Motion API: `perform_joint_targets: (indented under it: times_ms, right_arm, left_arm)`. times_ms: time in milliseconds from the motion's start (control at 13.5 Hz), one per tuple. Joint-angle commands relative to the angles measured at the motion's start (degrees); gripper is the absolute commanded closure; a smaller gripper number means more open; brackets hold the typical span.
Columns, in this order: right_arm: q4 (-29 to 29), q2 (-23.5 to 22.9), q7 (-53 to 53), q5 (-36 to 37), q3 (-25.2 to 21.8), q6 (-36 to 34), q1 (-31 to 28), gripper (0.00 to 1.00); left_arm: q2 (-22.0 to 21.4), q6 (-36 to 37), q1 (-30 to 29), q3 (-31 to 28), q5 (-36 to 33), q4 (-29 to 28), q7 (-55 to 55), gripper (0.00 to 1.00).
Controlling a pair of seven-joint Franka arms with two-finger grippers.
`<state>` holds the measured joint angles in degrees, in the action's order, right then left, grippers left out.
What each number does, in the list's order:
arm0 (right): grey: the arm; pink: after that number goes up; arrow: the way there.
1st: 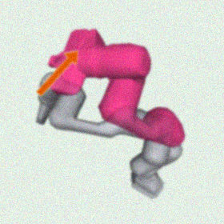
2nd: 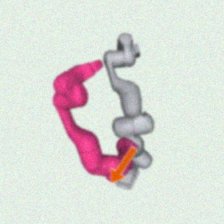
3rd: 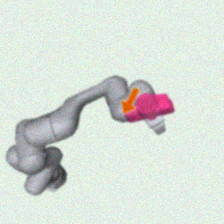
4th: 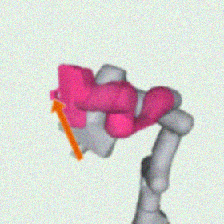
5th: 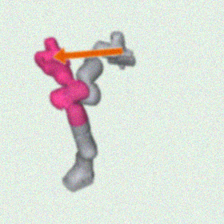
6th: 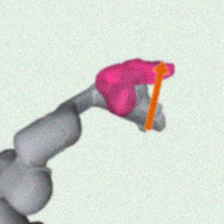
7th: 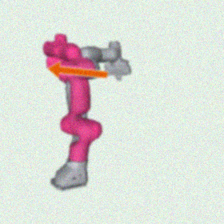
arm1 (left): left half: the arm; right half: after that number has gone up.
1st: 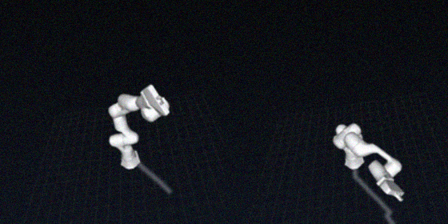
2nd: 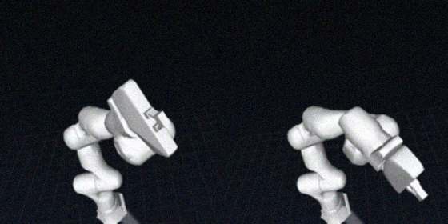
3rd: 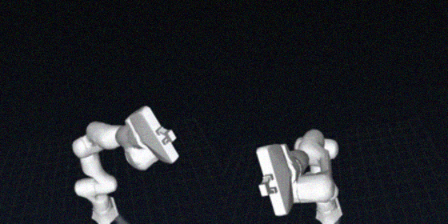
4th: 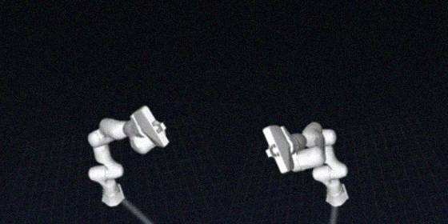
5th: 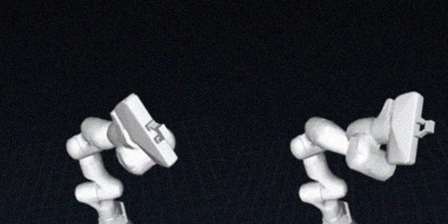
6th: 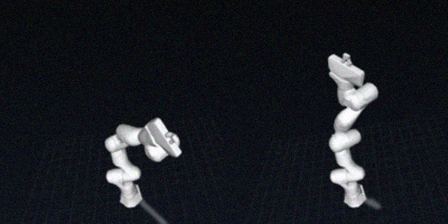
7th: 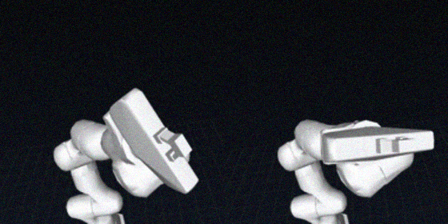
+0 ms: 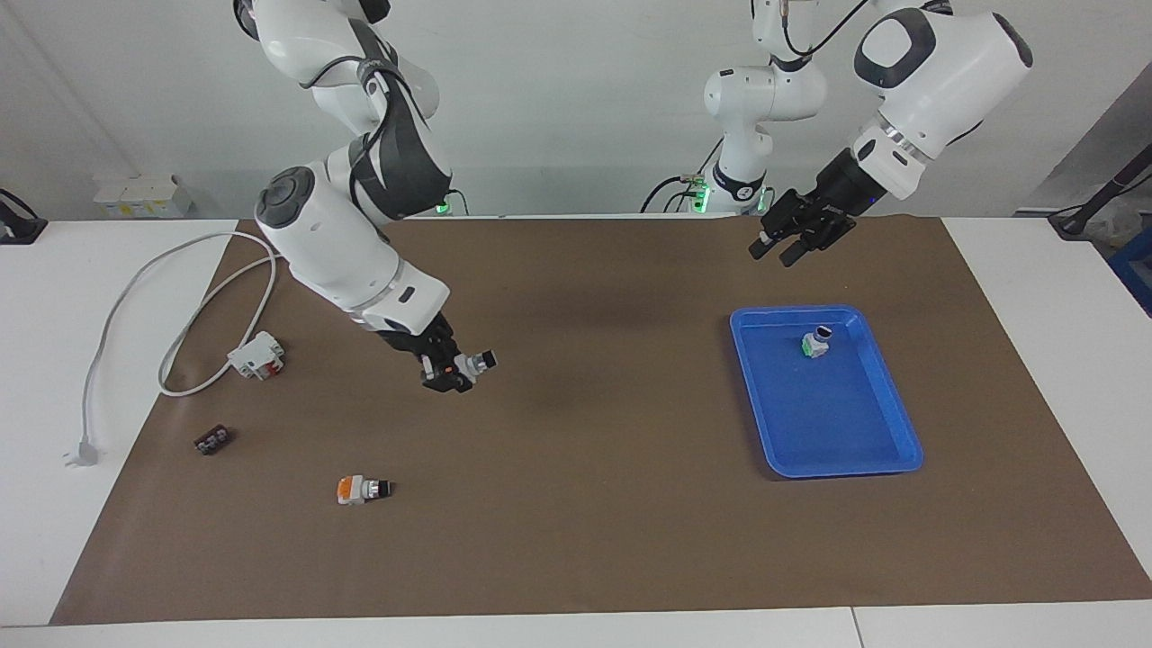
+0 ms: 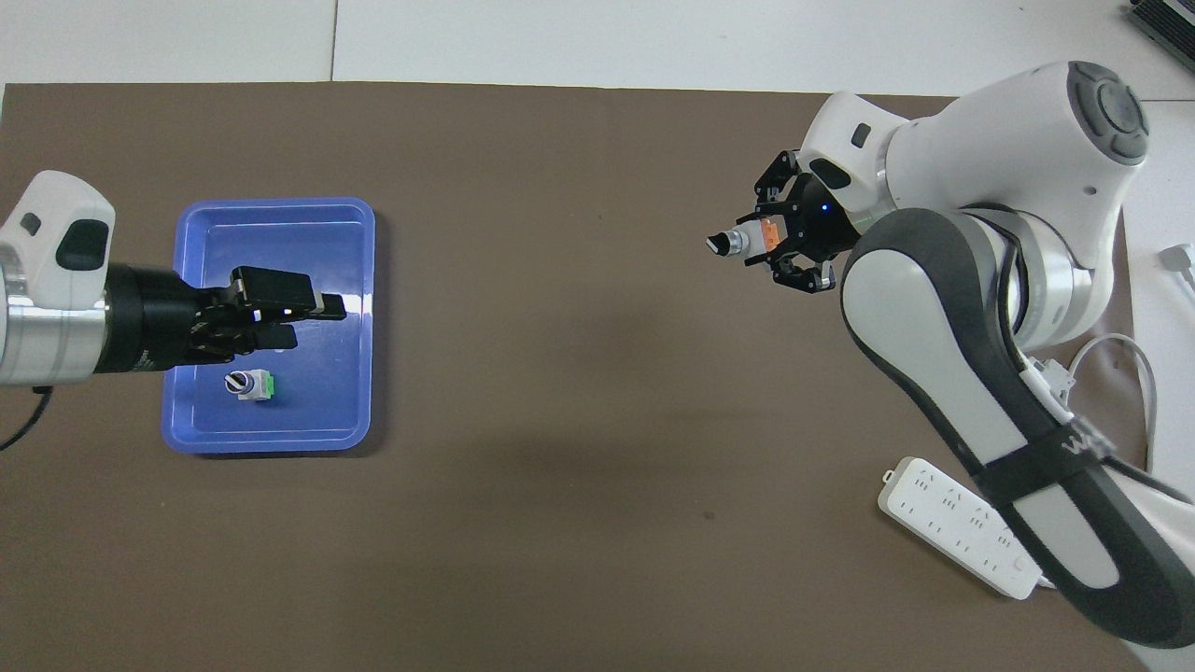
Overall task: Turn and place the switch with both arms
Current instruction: 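Lift the switch with the right gripper while the left gripper reaches toward it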
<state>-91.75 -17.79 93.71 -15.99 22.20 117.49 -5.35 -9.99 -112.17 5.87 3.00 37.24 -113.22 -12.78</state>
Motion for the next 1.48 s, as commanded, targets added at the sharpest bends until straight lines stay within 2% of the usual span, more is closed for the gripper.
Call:
perform_joint_targets:
  times_ms: [0, 296, 591, 813, 1183, 1404]
  right_arm:
    - [-1.24, 2.23, -1.86, -5.08, 0.74, 0.72, 1.39, 1.0]
    - [-1.42, 2.5, -6.77, -5.98, 0.74, 4.59, 4.73, 1.0]
    - [-1.85, 3.19, -8.89, -6.51, 0.83, 5.12, 7.1, 1.0]
    - [-3.95, 5.21, -13.19, -8.0, 0.83, 8.8, 9.73, 1.0]
    - [-4.49, 6.1, -15.49, -9.59, 0.74, 11.79, 10.89, 1.0]
    - [-4.49, 6.1, -15.49, -9.67, 0.74, 11.98, 10.89, 1.0]
  left_arm:
    - [0.76, -8.21, 5.97, -0.36, 5.72, -1.74, -6.62, 0.27]
    - [2.96, -15.95, 10.9, -0.28, 16.09, -2.0, -10.24, 0.34]
    - [6.11, -24.56, 15.39, -0.19, 20.67, -2.0, -11.83, 0.4]
    - [9.45, -30.29, 18.82, -0.19, 24.63, -1.39, -11.74, 0.48]
    - [10.78, -29.95, 18.56, -0.1, 26.05, -0.07, -11.83, 0.55]
    - [11.66, -27.23, 17.86, -0.1, 26.05, 2.38, -12.0, 0.61]
